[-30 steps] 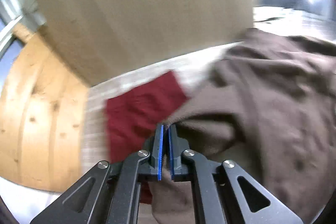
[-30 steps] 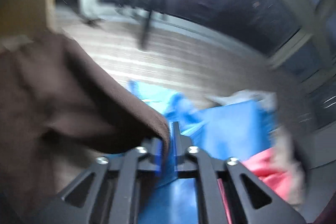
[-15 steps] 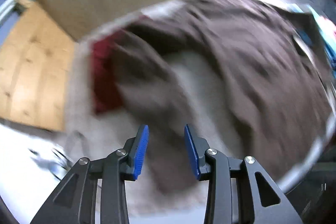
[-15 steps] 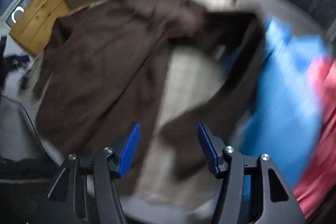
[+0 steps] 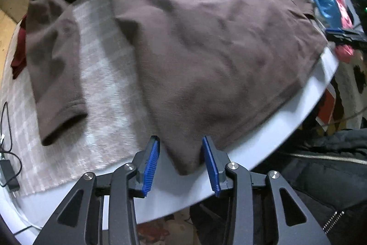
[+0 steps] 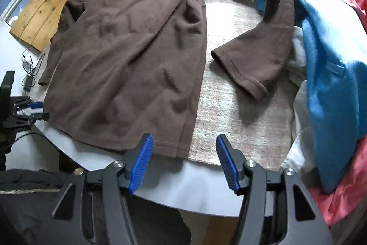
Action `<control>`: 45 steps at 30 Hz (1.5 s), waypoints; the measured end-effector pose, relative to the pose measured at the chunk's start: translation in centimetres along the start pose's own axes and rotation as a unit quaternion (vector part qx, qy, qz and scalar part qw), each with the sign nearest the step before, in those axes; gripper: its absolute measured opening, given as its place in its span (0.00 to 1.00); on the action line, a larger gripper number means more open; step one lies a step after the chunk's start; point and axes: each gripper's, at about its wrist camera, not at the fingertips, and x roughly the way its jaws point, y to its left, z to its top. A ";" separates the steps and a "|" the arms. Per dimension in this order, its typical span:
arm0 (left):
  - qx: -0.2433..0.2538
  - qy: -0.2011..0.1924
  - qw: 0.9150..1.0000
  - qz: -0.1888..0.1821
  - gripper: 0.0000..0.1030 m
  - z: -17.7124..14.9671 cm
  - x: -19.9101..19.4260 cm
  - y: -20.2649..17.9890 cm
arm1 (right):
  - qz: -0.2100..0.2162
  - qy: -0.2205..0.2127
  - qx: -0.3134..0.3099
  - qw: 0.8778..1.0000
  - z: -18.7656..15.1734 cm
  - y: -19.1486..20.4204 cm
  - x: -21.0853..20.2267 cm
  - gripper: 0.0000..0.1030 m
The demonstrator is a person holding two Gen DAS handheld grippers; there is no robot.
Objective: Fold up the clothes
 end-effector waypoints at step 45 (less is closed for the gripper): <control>0.056 -0.053 0.995 0.063 0.06 -0.3 -6.7 -3.8 | 0.122 -0.060 0.115 0.984 -2.3 -4.5 -4.6 0.04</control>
